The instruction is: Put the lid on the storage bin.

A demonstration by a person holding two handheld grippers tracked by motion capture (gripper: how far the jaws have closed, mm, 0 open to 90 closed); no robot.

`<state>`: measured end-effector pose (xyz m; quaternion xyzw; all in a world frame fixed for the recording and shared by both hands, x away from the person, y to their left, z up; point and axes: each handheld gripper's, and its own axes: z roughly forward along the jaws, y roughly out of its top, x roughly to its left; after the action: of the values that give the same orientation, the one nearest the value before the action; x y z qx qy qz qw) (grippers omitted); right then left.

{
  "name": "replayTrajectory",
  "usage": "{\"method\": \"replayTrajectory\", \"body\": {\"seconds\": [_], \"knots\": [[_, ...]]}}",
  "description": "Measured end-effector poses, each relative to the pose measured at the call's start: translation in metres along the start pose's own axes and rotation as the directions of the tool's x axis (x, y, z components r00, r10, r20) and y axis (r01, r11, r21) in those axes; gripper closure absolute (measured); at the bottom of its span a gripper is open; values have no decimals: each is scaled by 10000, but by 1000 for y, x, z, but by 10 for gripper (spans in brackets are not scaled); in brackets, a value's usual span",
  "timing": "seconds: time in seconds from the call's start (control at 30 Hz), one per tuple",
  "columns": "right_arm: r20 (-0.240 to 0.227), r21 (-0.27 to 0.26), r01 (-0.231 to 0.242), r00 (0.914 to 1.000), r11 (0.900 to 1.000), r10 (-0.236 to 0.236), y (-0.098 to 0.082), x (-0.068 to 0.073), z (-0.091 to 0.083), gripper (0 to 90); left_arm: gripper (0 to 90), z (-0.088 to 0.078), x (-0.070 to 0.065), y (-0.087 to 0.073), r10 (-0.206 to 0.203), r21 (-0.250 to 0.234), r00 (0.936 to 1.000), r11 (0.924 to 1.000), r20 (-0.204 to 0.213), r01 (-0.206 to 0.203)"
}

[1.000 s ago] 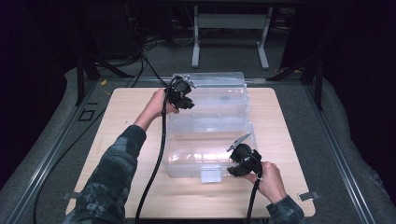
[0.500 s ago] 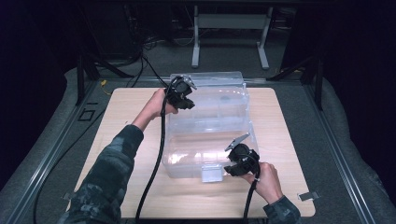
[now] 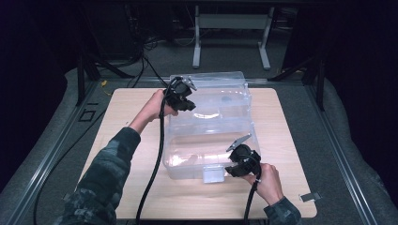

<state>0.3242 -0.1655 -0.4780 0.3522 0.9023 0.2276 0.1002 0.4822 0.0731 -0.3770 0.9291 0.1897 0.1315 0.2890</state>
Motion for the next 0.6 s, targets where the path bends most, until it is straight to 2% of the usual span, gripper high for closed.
{"method": "replayTrajectory", "body": {"seconds": [0.07,0.1,0.17,0.23,0.6], "knots": [[-288,-192,-31,9996,9998,25,-1,-1,1,579,860,-2,-2,0,21,-19,10000,10000,-17,-21],[-120,-46,-37,9999,10000,37,-1,-1,0,579,860,-3,-3,0,40,-34,10000,10000,38,-40],[-69,-27,-35,10000,10000,35,-1,-1,0,578,861,-6,-6,-1,92,-74,10000,9999,27,-91],[-166,16,-39,9999,10000,39,-1,-1,0,576,862,-9,-9,-2,140,-131,9999,9998,44,-140],[-13,-70,-31,10000,10000,31,-1,0,1,572,867,-18,-22,-5,286,-300,9995,9992,105,-282]]}}
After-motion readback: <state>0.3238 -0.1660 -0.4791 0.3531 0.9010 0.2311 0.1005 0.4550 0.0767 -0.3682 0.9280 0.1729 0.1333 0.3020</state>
